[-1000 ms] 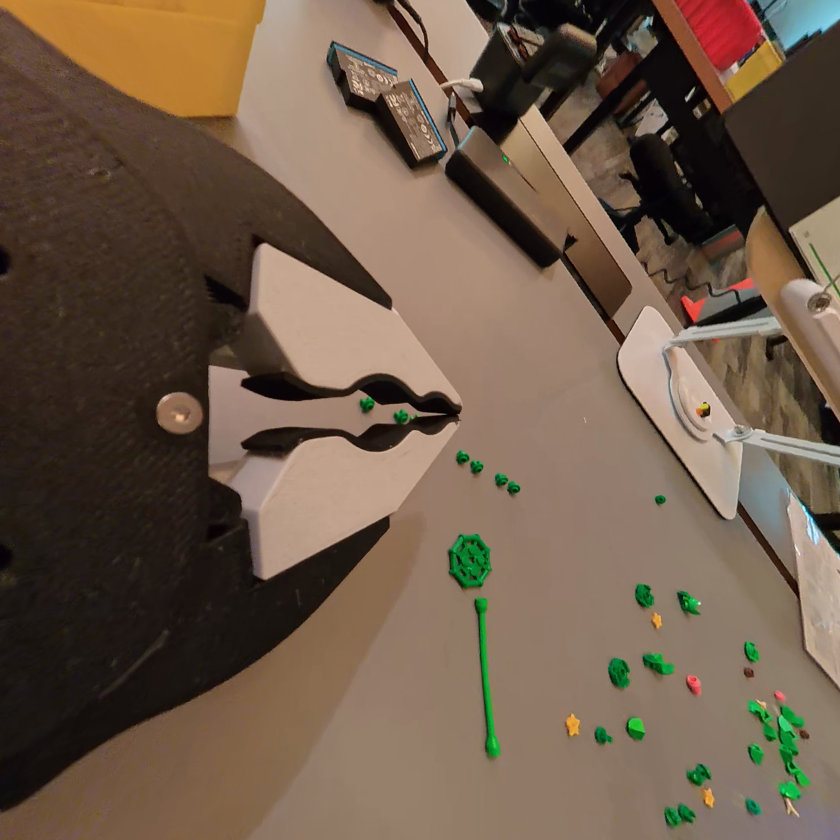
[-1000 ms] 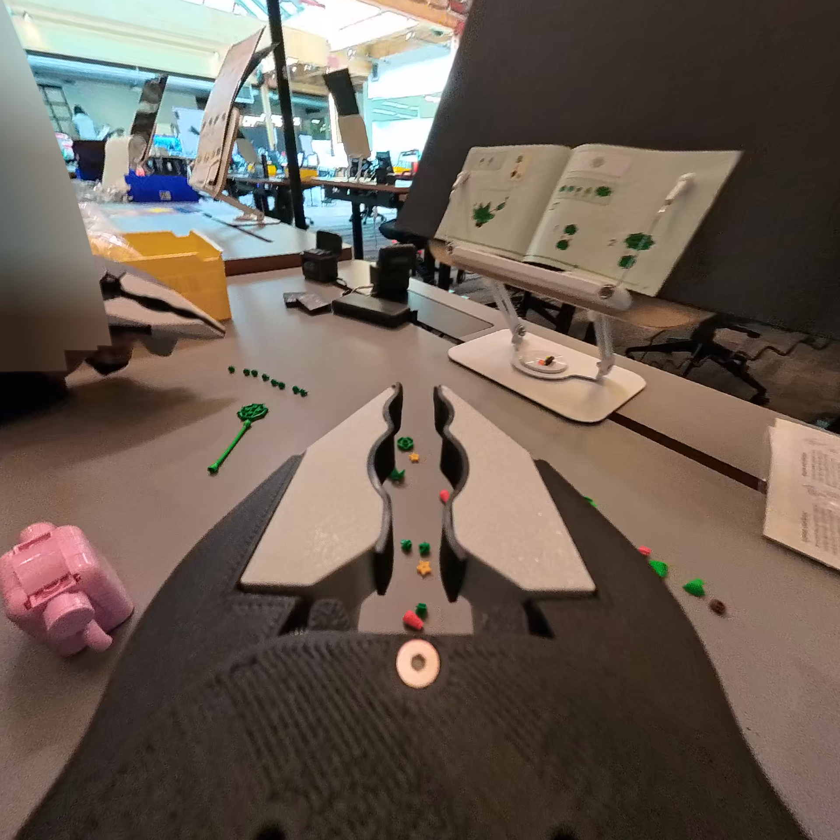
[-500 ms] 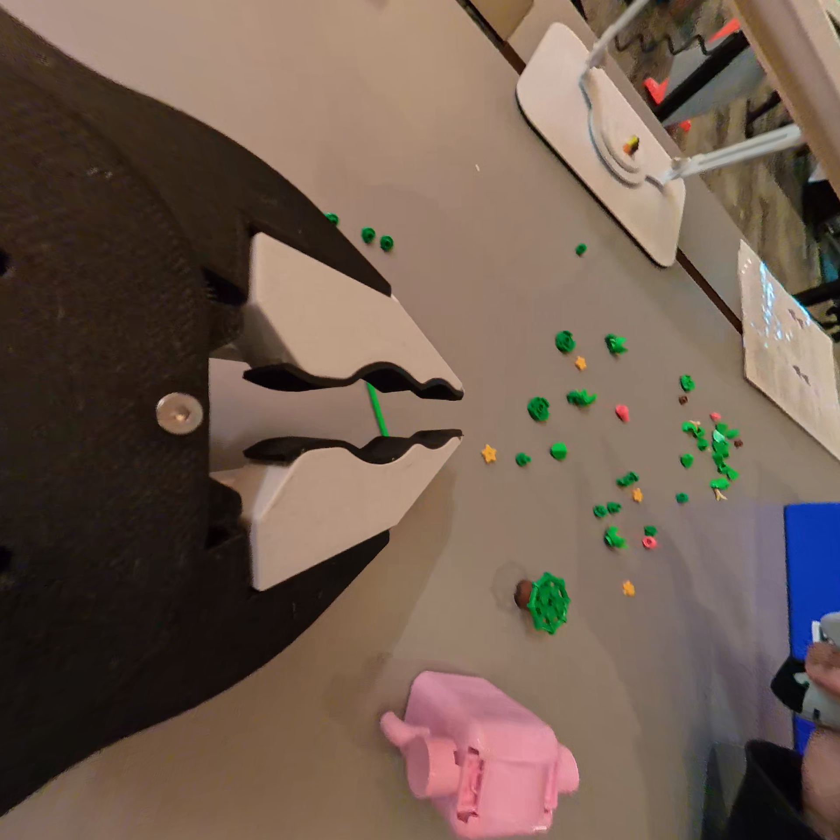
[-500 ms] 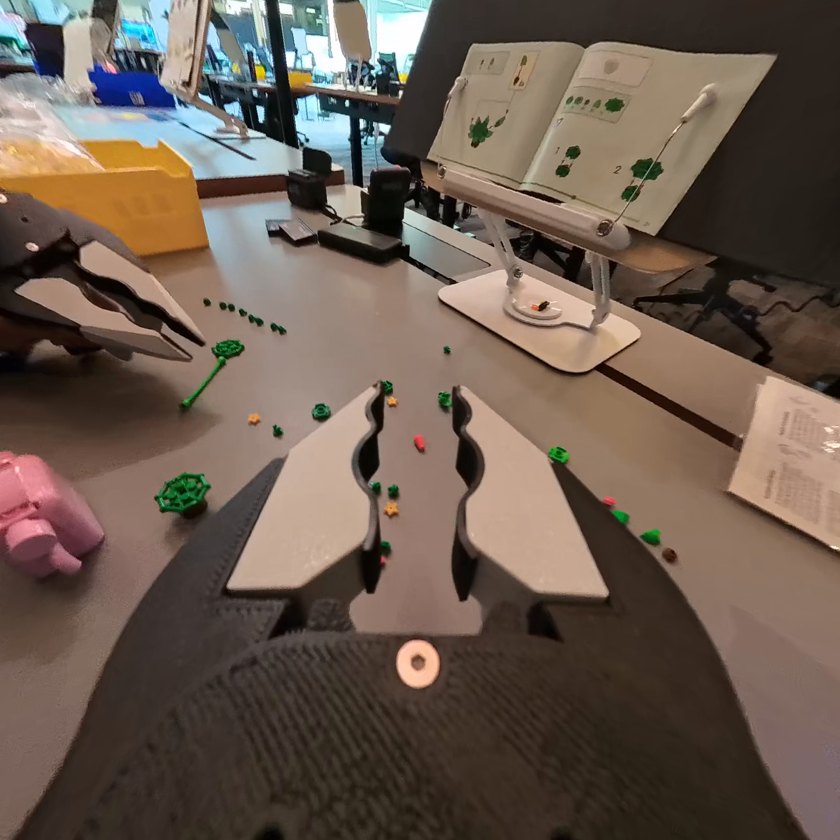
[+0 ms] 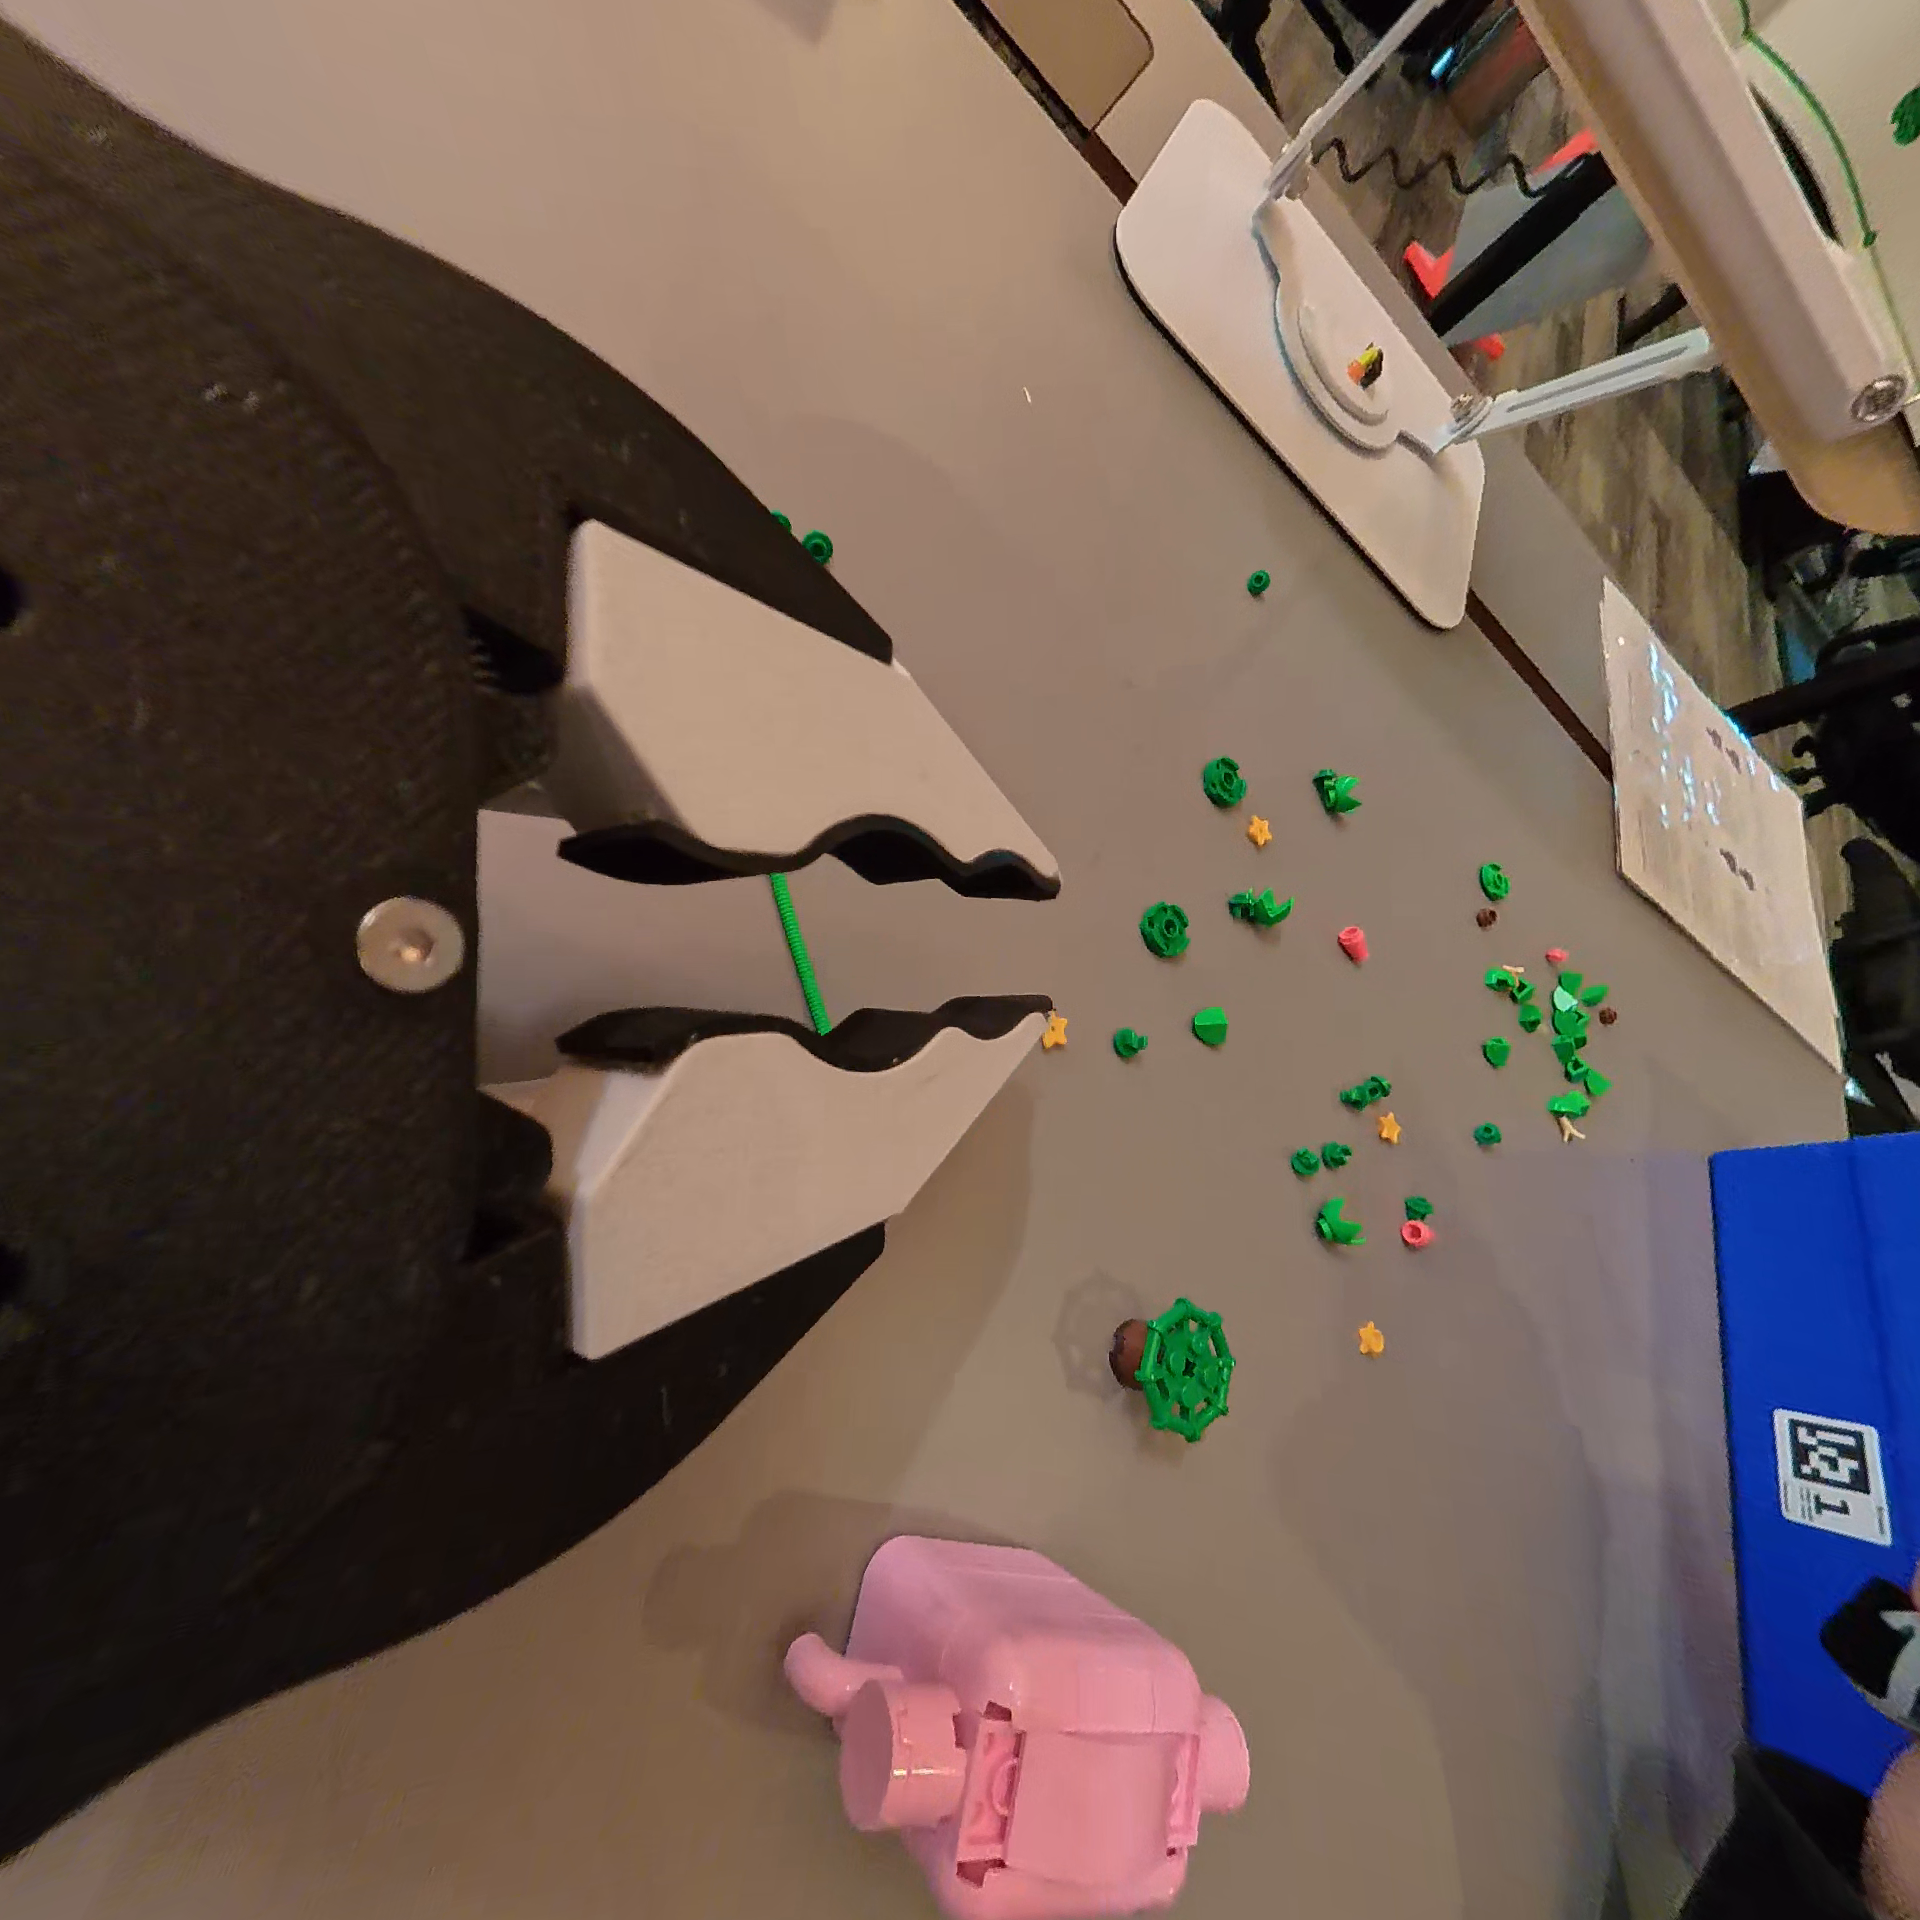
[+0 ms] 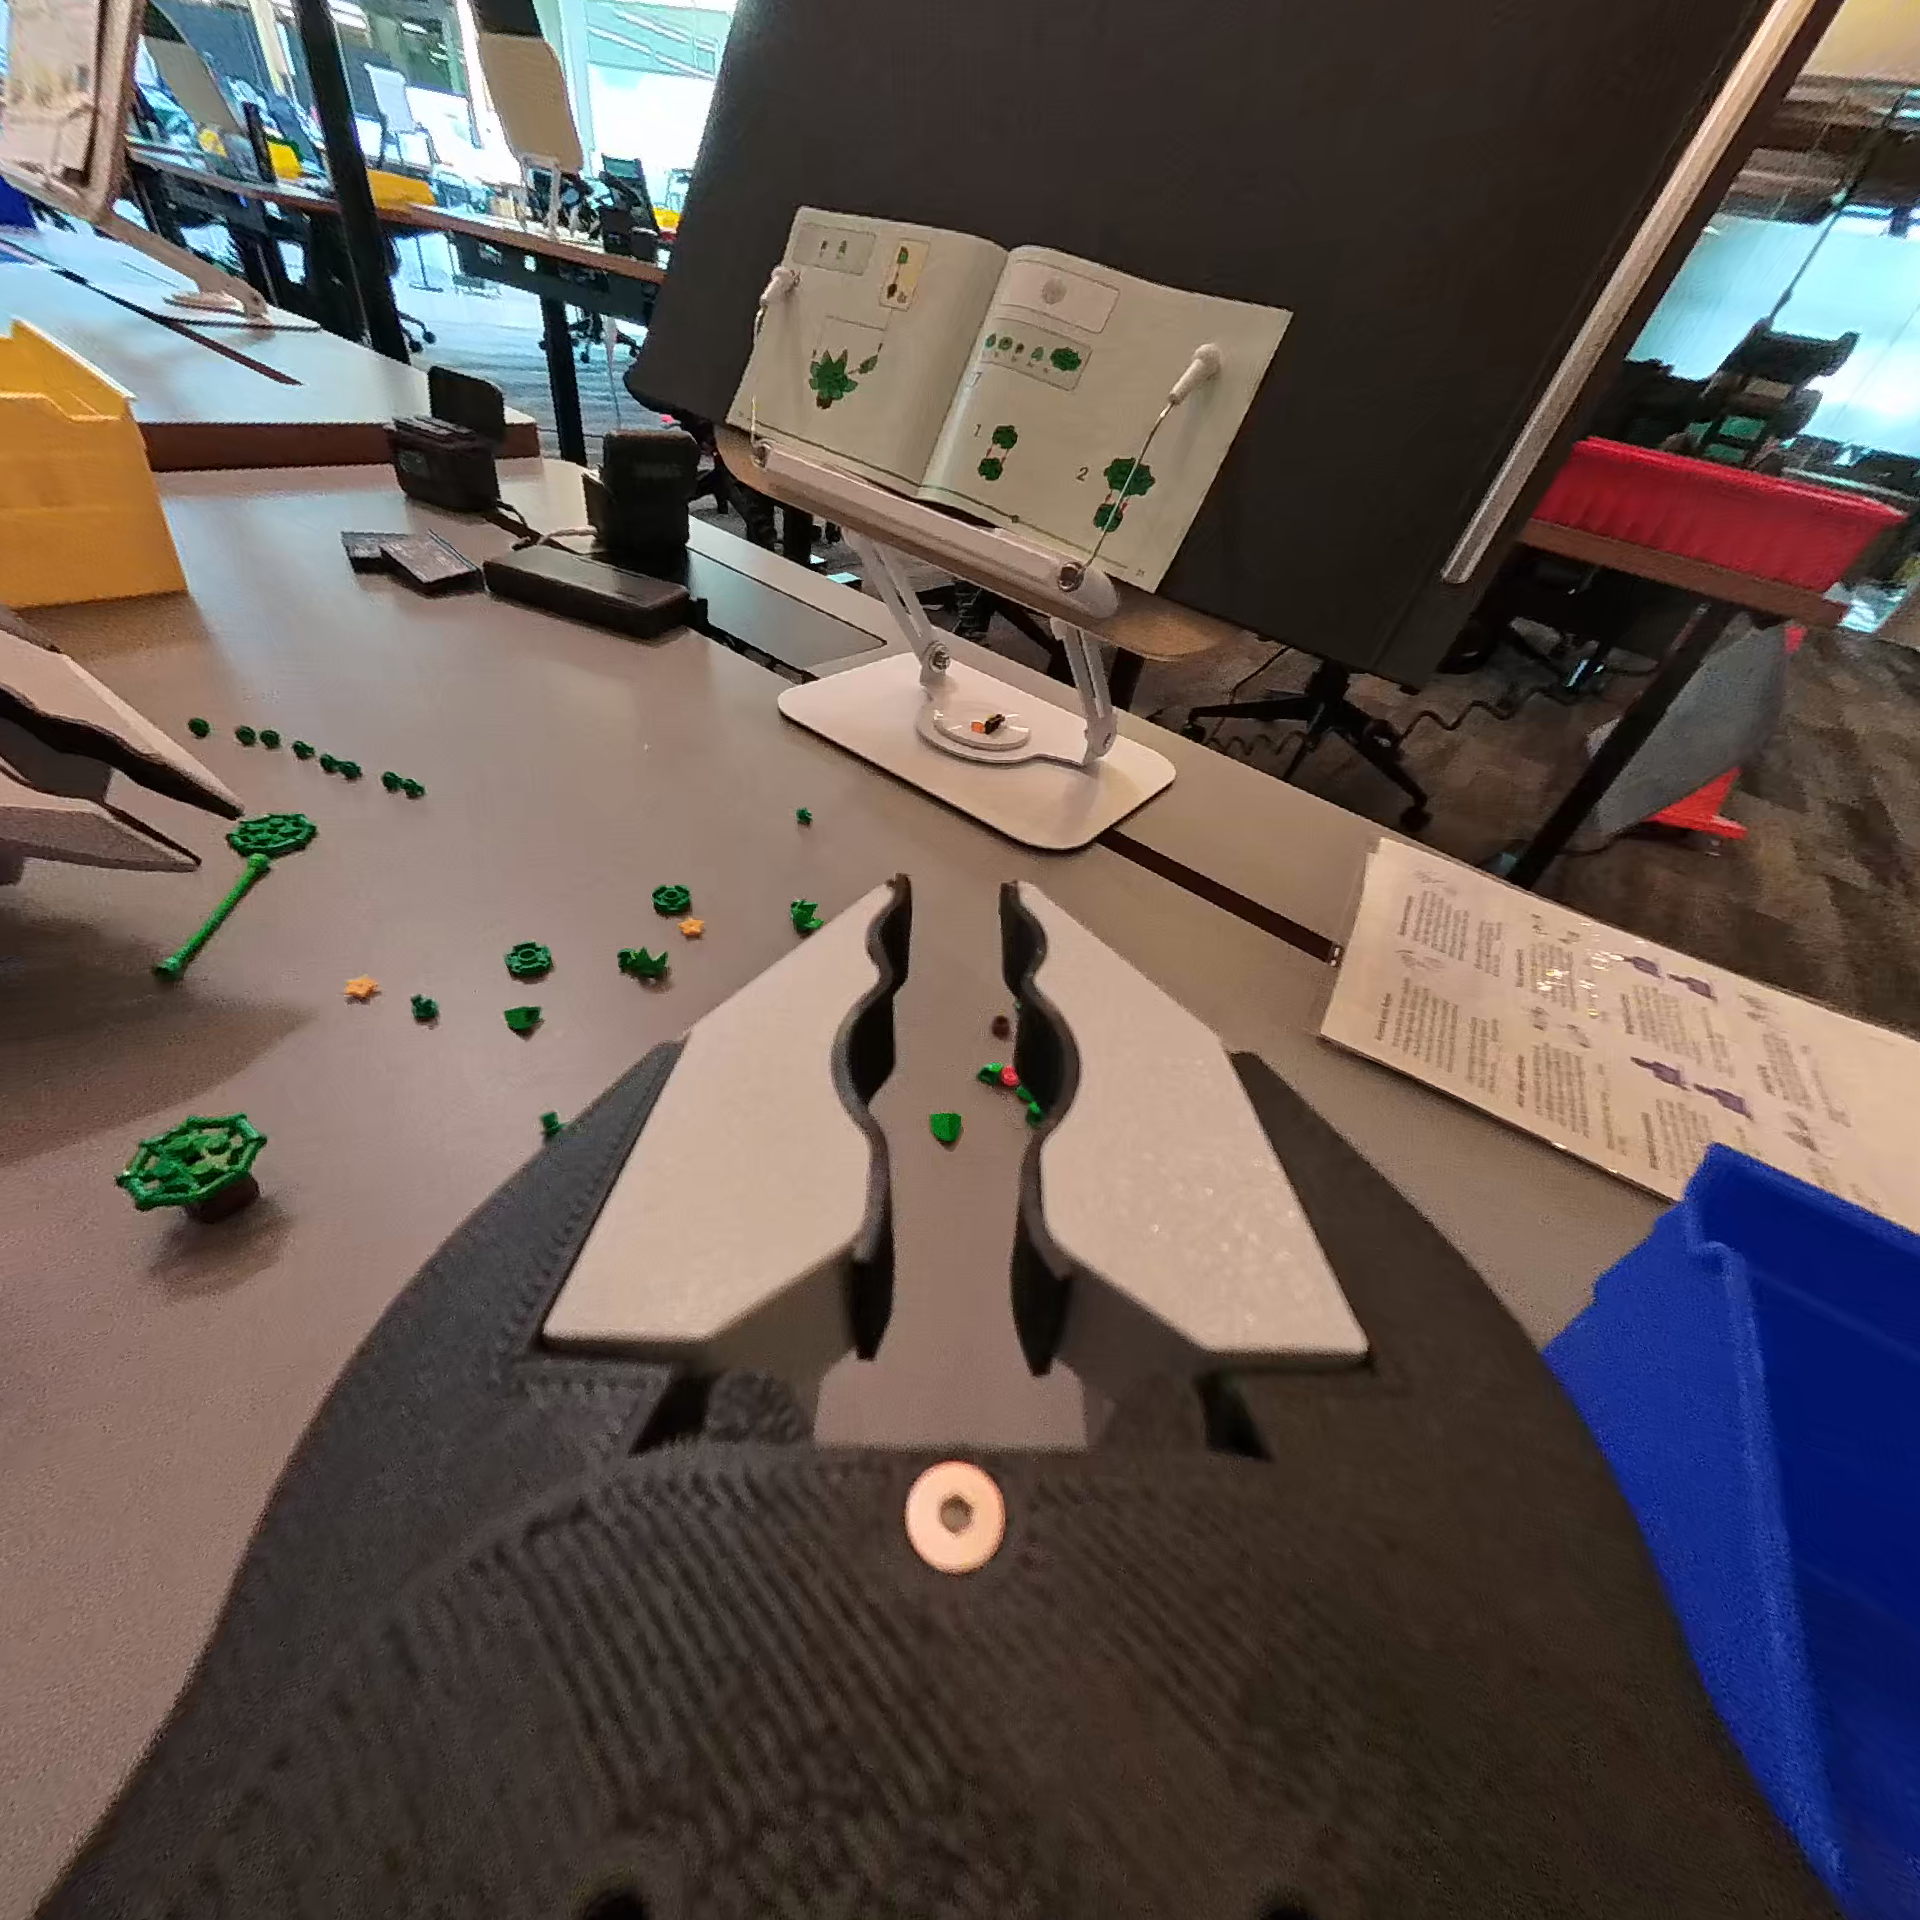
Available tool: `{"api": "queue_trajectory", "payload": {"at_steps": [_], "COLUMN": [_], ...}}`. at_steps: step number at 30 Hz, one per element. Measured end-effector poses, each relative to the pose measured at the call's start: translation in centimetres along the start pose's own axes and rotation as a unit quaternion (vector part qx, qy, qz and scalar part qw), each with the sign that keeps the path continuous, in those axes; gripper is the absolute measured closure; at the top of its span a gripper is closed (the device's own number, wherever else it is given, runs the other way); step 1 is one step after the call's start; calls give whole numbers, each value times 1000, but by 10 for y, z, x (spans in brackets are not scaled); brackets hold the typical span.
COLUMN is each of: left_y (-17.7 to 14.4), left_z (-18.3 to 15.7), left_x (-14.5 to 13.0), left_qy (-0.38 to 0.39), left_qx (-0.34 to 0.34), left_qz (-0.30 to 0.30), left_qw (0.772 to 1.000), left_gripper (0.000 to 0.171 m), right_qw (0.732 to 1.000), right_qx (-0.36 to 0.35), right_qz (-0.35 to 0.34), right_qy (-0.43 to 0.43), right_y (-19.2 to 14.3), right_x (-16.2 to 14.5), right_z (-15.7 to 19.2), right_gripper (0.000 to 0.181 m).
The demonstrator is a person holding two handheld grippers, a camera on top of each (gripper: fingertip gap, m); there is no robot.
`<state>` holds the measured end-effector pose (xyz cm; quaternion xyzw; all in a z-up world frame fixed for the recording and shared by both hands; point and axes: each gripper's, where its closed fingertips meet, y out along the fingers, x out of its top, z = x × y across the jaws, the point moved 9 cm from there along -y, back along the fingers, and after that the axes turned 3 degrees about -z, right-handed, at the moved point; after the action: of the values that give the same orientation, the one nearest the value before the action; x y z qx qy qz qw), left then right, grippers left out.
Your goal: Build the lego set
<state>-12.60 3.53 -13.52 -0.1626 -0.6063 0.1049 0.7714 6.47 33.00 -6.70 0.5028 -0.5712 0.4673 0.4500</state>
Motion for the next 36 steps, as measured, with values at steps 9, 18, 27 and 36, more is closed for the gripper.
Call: {"api": "queue_trajectory", "payload": {"at_steps": [9, 18, 27, 36], "left_y": [-1, -5, -16, -34], "left_z": [0, 2, -1, 11], "left_x": [0, 0, 6, 1], "left_qy": [1, -8, 14, -17], "left_qx": [9, 14, 35, 50], "left_qz": [-2, -5, -17, -47], "left_qw": [1000, 1000, 999, 997], "left_gripper": [154, 153, 153, 153], "right_qw": [999, 992, 979, 974], "right_qx": [-28, -51, -30, -40], "right_qz": [19, 115, 181, 190], "right_qy": [-12, 26, 88, 112], "right_y": [0, 11, 29, 36], "right_x": [-3, -33, -75, -79], "right_z": [-3, -17, -23, -33], "right_gripper": [166, 163, 163, 165]}}
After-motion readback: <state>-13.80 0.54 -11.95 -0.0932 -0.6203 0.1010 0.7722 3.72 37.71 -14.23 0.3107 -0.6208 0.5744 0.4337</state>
